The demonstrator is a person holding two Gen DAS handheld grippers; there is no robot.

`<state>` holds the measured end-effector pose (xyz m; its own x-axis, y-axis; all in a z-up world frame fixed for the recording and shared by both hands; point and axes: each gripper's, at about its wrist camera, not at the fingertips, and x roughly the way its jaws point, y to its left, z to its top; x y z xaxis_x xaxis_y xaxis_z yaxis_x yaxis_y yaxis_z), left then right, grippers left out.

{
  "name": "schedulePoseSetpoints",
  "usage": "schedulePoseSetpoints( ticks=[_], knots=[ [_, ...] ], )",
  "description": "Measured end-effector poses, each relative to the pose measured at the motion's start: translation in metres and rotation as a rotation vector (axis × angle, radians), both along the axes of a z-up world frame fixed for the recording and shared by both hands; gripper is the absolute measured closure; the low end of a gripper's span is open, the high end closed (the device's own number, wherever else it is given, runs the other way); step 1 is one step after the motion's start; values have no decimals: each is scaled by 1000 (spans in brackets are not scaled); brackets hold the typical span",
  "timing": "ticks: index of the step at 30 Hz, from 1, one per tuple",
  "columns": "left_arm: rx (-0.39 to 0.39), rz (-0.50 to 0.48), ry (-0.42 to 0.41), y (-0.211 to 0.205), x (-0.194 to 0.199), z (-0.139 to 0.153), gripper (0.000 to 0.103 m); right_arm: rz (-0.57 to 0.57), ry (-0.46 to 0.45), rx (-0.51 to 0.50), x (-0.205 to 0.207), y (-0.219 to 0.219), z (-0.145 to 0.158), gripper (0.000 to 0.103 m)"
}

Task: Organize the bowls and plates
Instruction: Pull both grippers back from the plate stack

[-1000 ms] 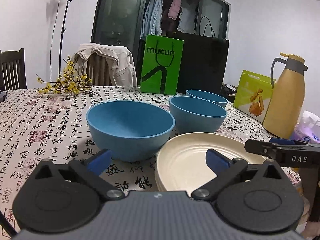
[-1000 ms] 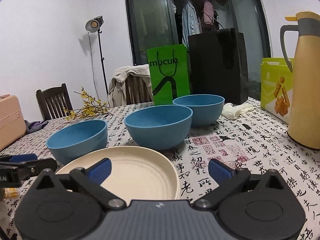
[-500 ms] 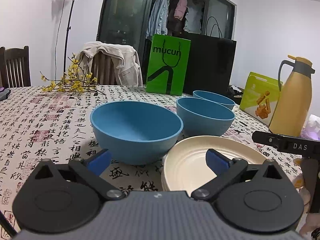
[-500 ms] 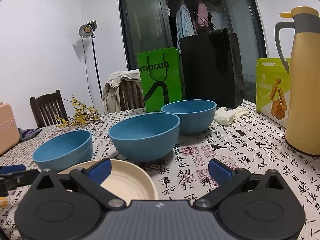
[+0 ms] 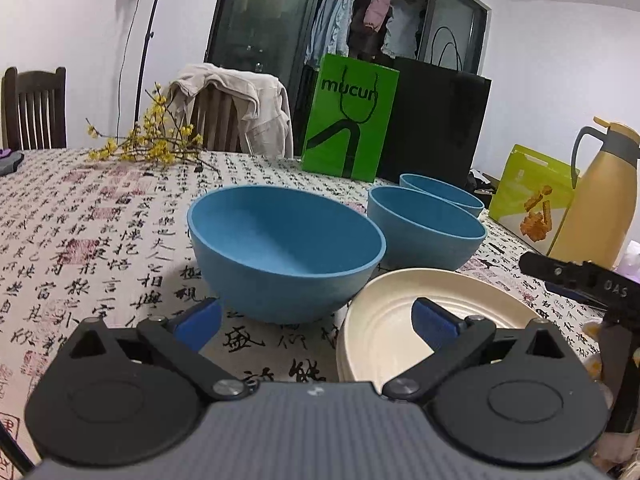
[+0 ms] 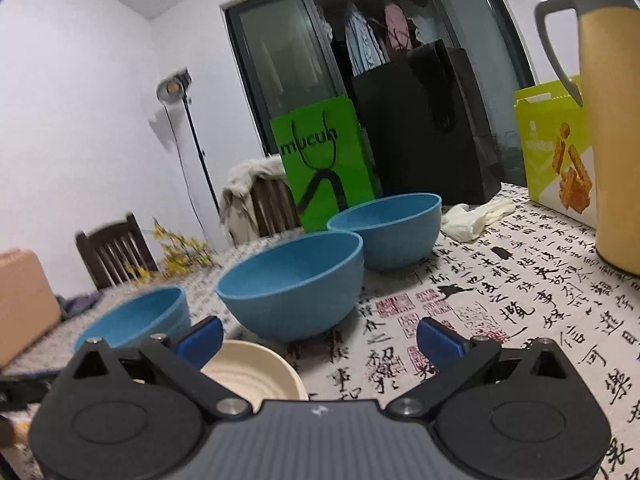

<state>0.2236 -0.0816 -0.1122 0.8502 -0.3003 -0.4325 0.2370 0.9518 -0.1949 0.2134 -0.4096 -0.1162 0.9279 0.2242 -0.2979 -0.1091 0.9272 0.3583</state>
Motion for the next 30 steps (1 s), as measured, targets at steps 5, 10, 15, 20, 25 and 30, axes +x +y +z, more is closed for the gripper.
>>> schedulePoseSetpoints(
  ticks=[5, 10, 15, 20, 25, 30],
  knots=[
    [1, 1, -9, -1, -2, -1, 0, 11, 8, 35, -1, -3, -6, 0],
    [0, 5, -26, -1, -5, -1, 0, 9, 3, 43, -2, -2, -8, 0],
    [-2, 11, -44, -1, -10, -1, 0, -5, 7, 28, -3, 0, -7, 0],
    [-6, 19, -54, 0, -12, 0, 0, -15, 6, 15, -3, 1, -7, 0],
    [-16, 20, -45, 1, -10, -1, 0, -15, 10, 16, -2, 1, -7, 0],
    [-24, 24, -31, 2, -7, -2, 0, -16, 12, 18, -3, 1, -8, 0]
  ],
)
